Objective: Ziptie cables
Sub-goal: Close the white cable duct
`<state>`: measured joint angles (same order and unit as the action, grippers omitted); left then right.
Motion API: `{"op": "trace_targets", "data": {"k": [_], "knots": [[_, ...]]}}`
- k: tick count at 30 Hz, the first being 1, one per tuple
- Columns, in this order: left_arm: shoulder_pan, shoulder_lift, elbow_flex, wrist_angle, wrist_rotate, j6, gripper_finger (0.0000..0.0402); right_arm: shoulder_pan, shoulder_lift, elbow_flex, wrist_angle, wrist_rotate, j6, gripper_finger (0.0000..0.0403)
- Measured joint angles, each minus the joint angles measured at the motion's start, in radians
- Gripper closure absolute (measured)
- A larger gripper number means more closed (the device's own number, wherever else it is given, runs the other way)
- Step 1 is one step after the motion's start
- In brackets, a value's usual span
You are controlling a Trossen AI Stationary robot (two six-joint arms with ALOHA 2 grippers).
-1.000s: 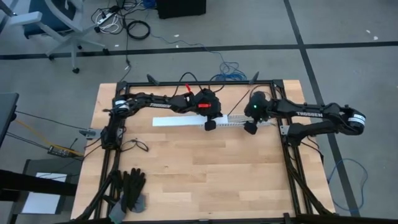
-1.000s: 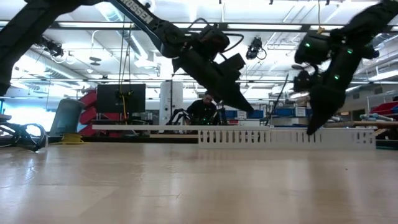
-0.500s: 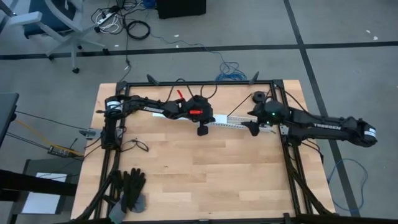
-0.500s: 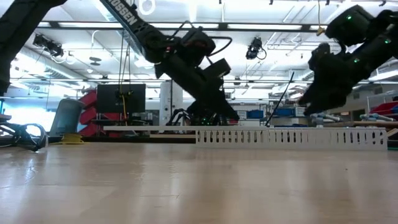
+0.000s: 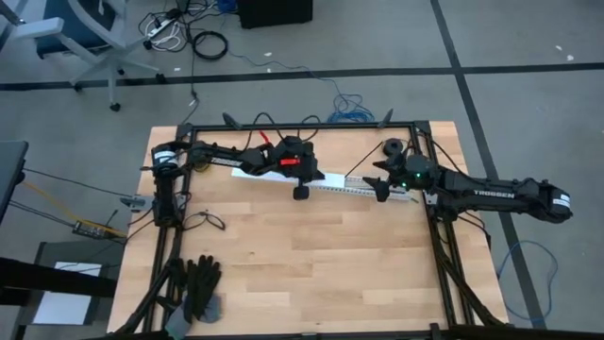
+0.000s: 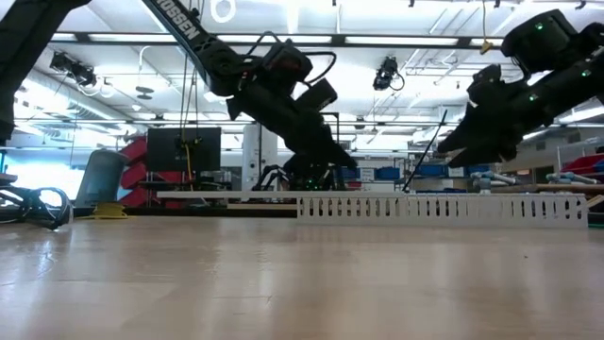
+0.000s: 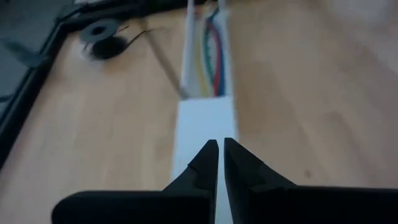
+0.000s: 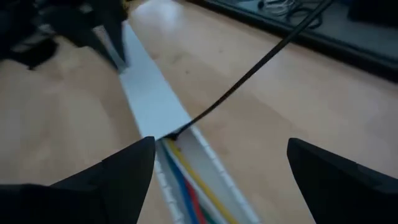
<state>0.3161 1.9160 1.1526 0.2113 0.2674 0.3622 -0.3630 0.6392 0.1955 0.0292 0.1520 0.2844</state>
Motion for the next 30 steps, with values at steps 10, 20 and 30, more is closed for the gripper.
{"op": "trace_targets", "data": {"k": [10, 20, 30], "knots": [[-0.003, 0.014, 0.0, -0.005, 0.015, 0.001, 0.0401, -0.008, 0.04, 0.0, -0.003, 0.046, -0.016, 0.0058], [-0.009, 0.124, 0.037, 0.093, 0.016, -0.03, 0.0401, -0.009, 0.185, 0.0, 0.021, 0.047, -0.017, 0.0058], [-0.008, 0.137, 0.057, 0.042, -0.001, -0.057, 0.0401, -0.013, 0.286, 0.001, 0.088, 0.046, -0.14, 0.0058]]}}
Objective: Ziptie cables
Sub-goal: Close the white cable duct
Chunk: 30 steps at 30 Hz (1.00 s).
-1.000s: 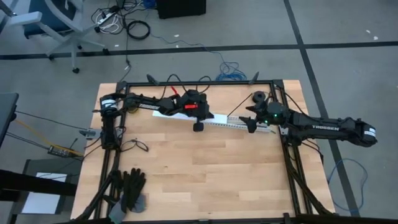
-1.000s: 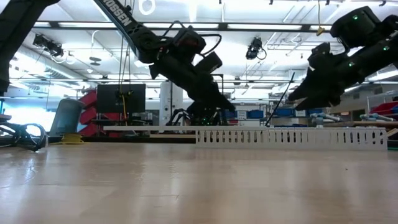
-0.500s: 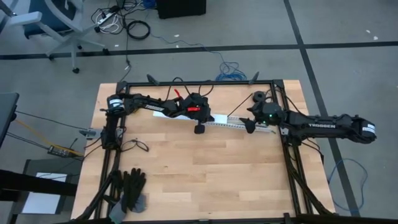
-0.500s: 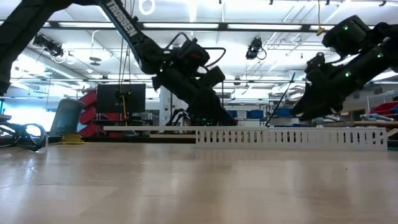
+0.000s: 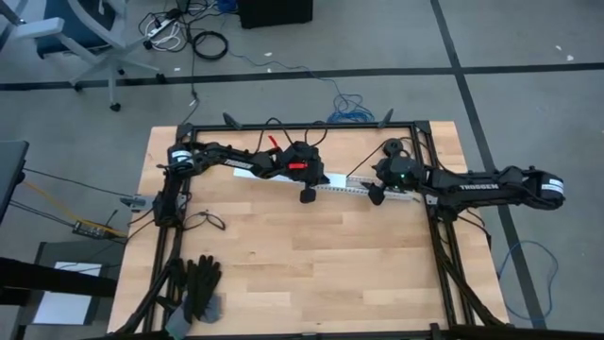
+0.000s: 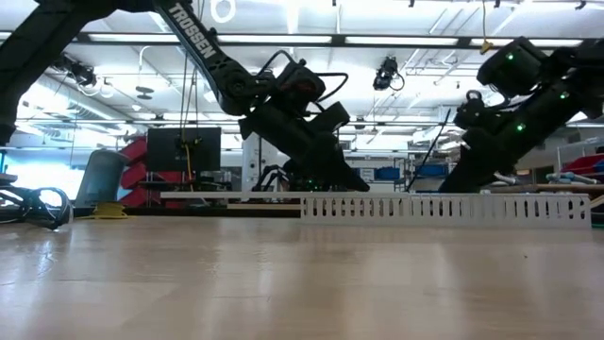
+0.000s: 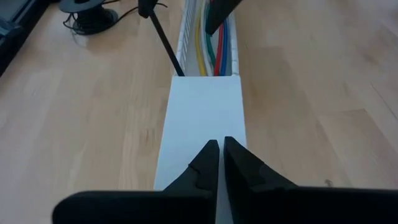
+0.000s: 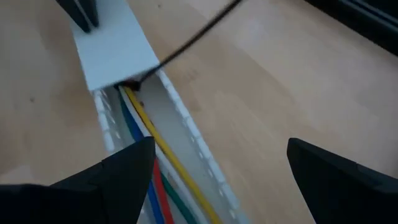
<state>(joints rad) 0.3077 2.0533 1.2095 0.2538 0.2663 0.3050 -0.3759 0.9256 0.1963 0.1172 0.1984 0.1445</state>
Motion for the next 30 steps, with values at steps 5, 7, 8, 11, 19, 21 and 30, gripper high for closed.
{"op": "trace_targets", "data": {"k": [5, 7, 8, 11, 19, 21, 30], "knots": [[0.0, 0.0, 0.0, -0.007, -0.003, -0.021, 0.0401, 0.0, 0.039, 0.0, 0.106, -0.011, -0.046, 0.0058], [0.0, -0.001, 0.001, -0.02, -0.003, -0.029, 0.0401, 0.0, 0.042, 0.0, 0.131, -0.011, -0.07, 0.0058], [0.0, -0.002, 0.001, -0.028, -0.003, -0.029, 0.0401, 0.0, 0.044, 0.0, 0.146, -0.011, -0.078, 0.0058], [0.0, -0.002, 0.001, -0.035, -0.003, -0.029, 0.0401, 0.0, 0.045, 0.0, 0.161, -0.01, -0.087, 0.0057], [0.005, -0.002, 0.001, -0.055, -0.005, -0.025, 0.0401, 0.0, 0.046, 0.0, 0.158, -0.01, -0.07, 0.0053], [0.009, -0.002, 0.001, -0.065, -0.001, -0.024, 0.0401, 0.0, 0.046, 0.0, 0.157, -0.017, -0.049, 0.0054], [0.031, -0.003, 0.001, -0.136, 0.041, 0.005, 0.0401, 0.002, 0.046, 0.0, 0.159, -0.091, -0.052, 0.0056]]}}
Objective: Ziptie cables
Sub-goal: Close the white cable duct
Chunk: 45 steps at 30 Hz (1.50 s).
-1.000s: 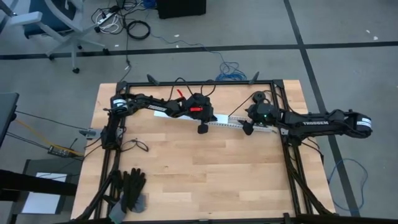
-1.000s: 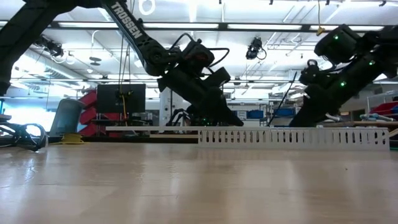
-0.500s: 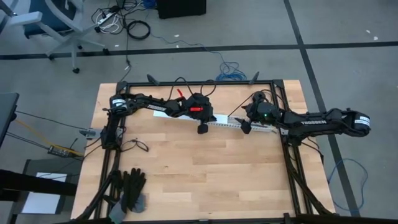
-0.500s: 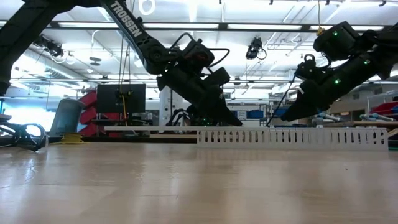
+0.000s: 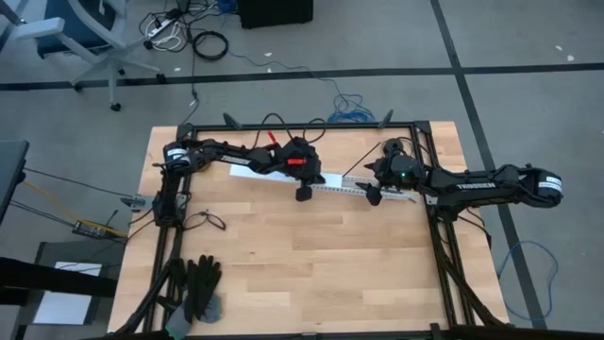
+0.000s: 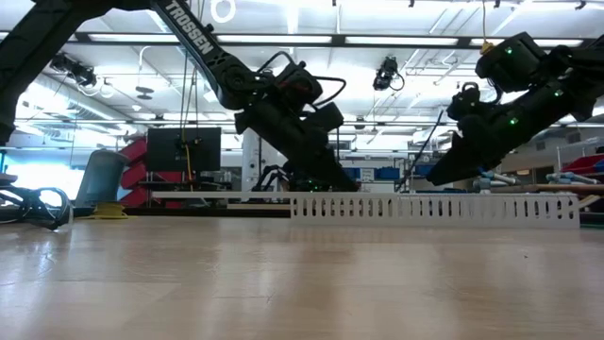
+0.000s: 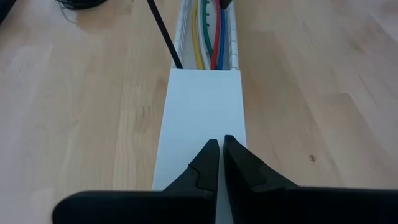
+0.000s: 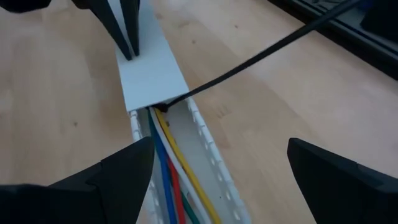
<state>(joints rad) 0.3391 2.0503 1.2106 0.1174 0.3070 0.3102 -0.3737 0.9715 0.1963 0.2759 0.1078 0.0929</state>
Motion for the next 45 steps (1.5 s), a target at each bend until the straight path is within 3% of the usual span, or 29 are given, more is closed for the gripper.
{"op": "trace_targets", "data": {"k": [11, 22, 31, 35, 45], "knots": [[0.028, 0.0, 0.0, -0.036, 0.076, 0.003, 0.0401, -0.002, 0.024, 0.021, 0.042, -0.054, -0.078, 0.0054], [0.033, -0.002, 0.0, -0.049, 0.086, 0.02, 0.0401, -0.001, 0.333, 0.184, 0.019, -0.139, -0.14, 0.0056], [0.033, -0.002, 0.0, -0.048, 0.1, 0.023, 0.0401, -0.001, 0.426, 0.219, 0.004, -0.177, -0.173, 0.0061], [0.033, -0.001, -0.004, -0.034, 0.108, 0.023, 0.0401, -0.001, 0.448, 0.219, -0.003, -0.18, -0.173, 0.0088], [0.026, 0.002, -0.006, 0.031, 0.106, 0.005, 0.0401, -0.001, 0.448, 0.219, 0.009, -0.194, -0.175, 0.02]]}}
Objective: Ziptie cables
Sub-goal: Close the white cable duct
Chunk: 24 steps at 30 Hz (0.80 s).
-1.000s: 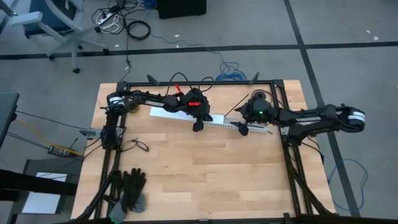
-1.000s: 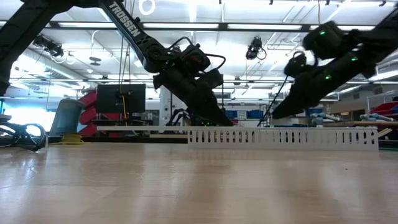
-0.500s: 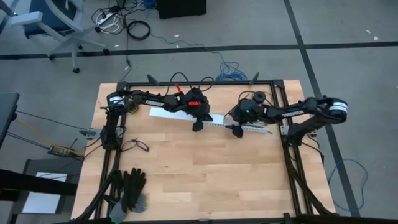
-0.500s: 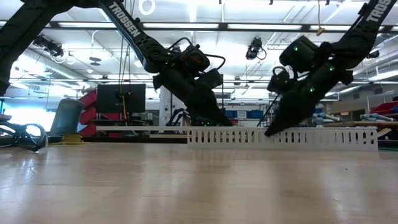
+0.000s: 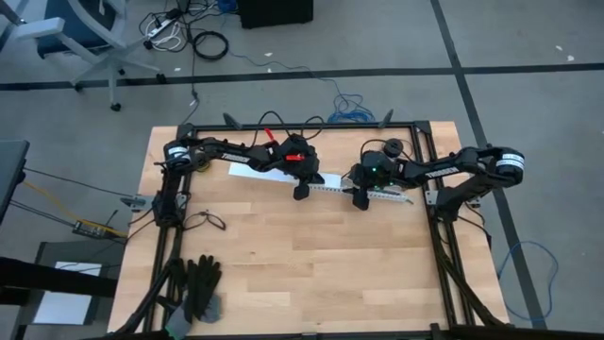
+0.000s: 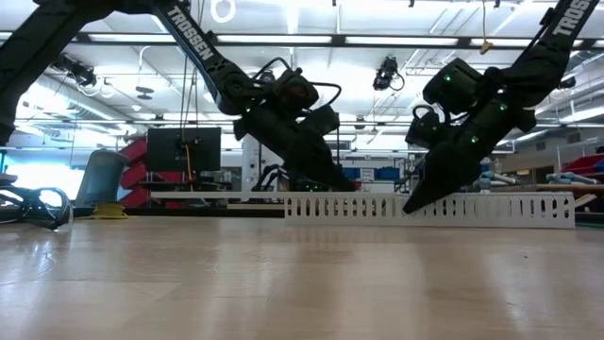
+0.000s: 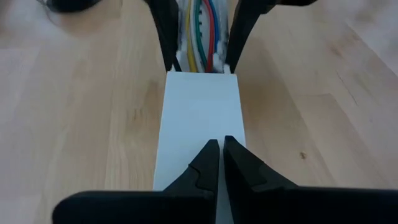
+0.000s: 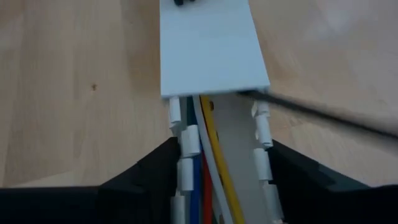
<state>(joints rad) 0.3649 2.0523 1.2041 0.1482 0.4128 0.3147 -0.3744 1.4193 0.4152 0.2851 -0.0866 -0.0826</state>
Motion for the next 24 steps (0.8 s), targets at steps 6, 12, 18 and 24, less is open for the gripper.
{"op": "trace_targets", "data": {"k": [6, 12, 18, 24], "knots": [[-0.018, 0.004, 0.007, 0.051, -0.022, -0.001, 0.0401, 0.0, 0.001, -0.002, 0.018, -0.008, 0.001, 0.0207], [-0.02, 0.005, 0.023, 0.047, -0.033, -0.001, 0.0401, 0.0, 0.002, -0.002, 0.022, -0.008, 0.004, 0.0195], [-0.027, 0.006, 0.038, 0.05, -0.065, 0.0, 0.0402, 0.001, 0.002, -0.002, 0.027, -0.008, 0.005, 0.0194], [-0.027, 0.005, 0.042, 0.046, -0.078, -0.001, 0.0402, 0.001, -0.042, 0.017, -0.038, -0.007, 0.002, 0.0188]]}}
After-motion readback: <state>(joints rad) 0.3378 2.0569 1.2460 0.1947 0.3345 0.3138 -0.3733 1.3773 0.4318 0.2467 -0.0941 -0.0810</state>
